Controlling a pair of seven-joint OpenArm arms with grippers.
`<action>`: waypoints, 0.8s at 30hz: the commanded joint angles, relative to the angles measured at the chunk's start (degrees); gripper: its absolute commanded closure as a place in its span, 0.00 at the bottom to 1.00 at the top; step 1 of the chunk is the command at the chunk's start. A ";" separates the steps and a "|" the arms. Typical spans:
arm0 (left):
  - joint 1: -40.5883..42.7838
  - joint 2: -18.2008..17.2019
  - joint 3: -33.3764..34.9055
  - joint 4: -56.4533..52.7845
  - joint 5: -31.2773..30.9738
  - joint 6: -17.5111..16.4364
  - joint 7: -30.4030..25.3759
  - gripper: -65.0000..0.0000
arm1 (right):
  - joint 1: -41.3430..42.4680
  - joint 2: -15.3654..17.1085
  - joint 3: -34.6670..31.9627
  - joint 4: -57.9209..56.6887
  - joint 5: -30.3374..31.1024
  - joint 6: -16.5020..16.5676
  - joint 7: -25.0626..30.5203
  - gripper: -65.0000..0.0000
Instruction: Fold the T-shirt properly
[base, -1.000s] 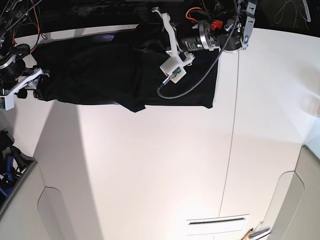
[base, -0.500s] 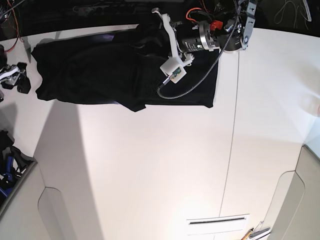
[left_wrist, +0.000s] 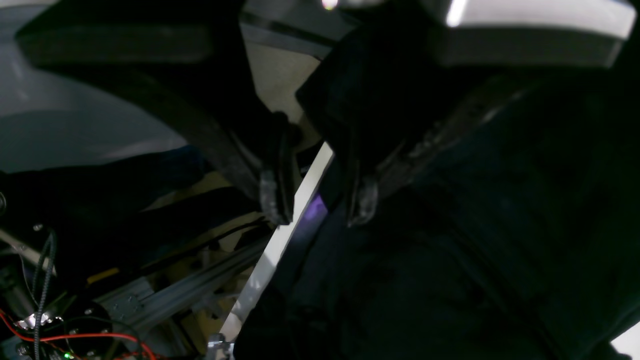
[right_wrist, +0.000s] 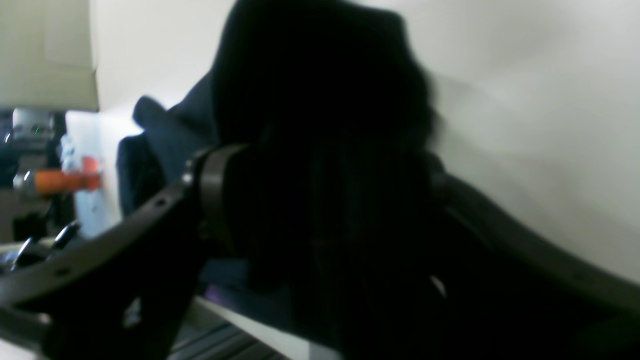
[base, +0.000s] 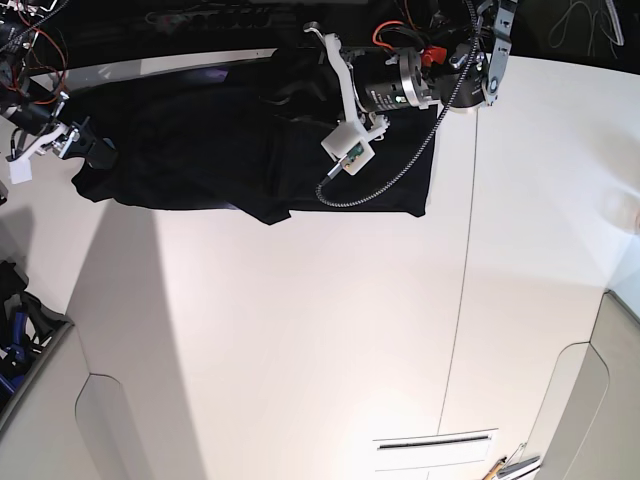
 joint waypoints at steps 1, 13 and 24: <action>-0.76 0.13 0.04 1.05 -1.49 -0.52 -1.05 0.68 | 0.26 0.83 -0.76 0.66 0.00 0.20 -0.46 0.37; -1.11 -3.65 -13.75 1.70 0.28 -0.52 -0.55 0.68 | 2.99 0.83 5.88 1.40 1.29 -0.04 -1.97 1.00; 2.16 -5.57 -29.33 -8.92 6.03 2.01 -3.69 0.68 | 2.14 -4.04 1.75 11.41 21.74 0.24 -10.77 1.00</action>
